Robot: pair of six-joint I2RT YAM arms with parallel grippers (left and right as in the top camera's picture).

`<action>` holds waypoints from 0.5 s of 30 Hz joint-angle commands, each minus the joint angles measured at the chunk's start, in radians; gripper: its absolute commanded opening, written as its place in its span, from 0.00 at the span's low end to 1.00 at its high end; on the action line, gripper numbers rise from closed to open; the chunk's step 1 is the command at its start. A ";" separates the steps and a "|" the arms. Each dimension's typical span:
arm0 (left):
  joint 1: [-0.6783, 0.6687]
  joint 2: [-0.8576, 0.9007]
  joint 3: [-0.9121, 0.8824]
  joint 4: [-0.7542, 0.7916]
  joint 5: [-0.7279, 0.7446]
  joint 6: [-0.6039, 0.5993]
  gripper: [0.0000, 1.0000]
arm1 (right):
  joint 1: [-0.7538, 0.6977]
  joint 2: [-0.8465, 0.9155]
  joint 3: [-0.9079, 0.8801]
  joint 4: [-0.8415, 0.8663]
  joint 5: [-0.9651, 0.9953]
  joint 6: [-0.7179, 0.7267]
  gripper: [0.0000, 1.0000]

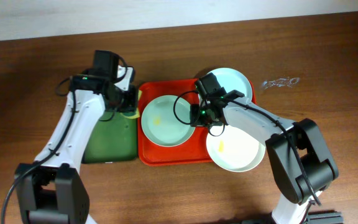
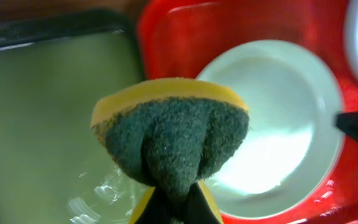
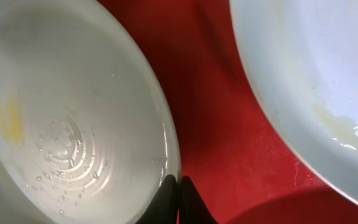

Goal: Clean dirty plates on tray and stack at the side
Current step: 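Scrub the held plate with the sponge in the left gripper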

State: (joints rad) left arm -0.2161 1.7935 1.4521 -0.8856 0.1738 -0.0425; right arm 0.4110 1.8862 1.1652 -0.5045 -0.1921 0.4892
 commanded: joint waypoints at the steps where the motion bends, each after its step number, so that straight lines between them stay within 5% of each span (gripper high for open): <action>1: -0.064 0.047 0.011 0.029 0.048 -0.048 0.00 | -0.005 0.018 0.011 -0.005 0.005 -0.005 0.04; 15: -0.156 0.237 0.011 0.097 -0.089 -0.129 0.00 | -0.005 0.018 0.011 -0.005 0.002 -0.005 0.04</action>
State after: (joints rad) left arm -0.3767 2.0048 1.4521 -0.7967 0.1165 -0.1513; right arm 0.4110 1.8862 1.1652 -0.5049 -0.1921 0.4896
